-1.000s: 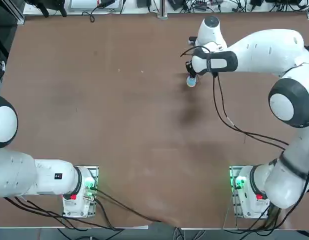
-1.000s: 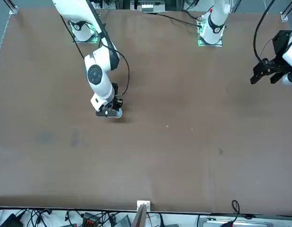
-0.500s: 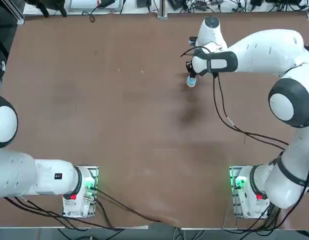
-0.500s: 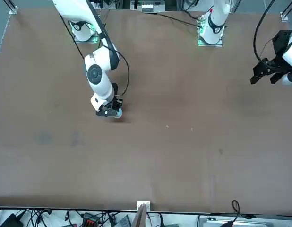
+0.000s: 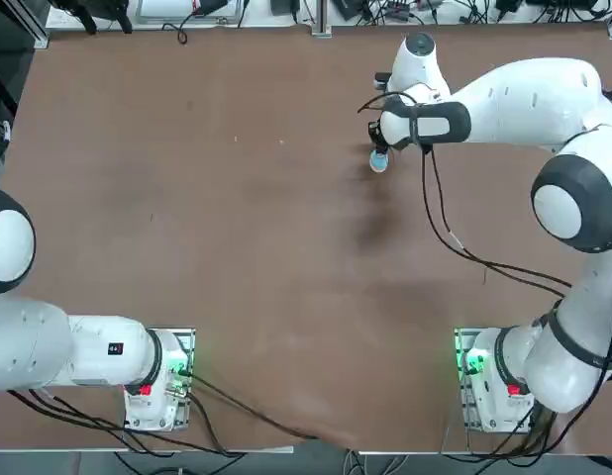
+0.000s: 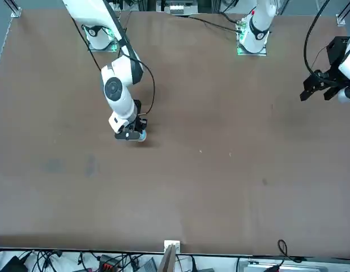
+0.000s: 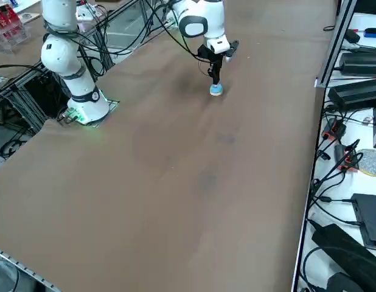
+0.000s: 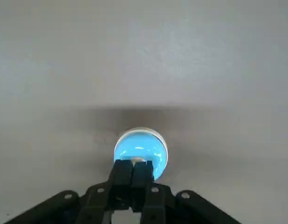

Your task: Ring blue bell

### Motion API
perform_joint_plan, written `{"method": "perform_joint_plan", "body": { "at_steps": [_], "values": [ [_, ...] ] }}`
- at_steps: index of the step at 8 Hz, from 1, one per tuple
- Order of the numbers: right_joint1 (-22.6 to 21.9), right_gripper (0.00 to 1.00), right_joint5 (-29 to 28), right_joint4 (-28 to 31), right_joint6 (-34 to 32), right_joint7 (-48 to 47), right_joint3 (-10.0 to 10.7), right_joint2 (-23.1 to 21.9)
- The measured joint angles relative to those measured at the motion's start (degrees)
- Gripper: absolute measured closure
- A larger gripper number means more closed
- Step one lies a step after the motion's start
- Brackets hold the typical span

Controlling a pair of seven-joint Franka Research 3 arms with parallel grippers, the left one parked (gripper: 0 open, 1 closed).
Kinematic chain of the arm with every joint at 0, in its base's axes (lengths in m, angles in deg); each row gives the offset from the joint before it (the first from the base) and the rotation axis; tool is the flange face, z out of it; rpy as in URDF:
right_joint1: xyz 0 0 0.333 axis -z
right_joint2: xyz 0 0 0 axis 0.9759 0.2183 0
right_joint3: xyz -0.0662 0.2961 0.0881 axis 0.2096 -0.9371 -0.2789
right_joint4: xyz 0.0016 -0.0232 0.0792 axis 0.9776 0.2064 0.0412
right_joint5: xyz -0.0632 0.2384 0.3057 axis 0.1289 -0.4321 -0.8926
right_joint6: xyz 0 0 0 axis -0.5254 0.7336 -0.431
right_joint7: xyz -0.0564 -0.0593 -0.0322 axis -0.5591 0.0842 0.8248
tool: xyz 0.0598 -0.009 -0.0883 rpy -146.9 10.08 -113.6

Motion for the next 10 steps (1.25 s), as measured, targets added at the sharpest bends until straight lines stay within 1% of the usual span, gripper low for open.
{"method": "perform_joint_plan", "body": {
  "at_steps": [3, 10],
  "values": [
    [0.0, 0.99, 0.0, 0.1, 1.7, 0.0, 0.0, 1.5],
    [0.0, 0.99, 0.0, 0.1, 1.9, 0.0, 0.0, 1.5]
  ]
}}
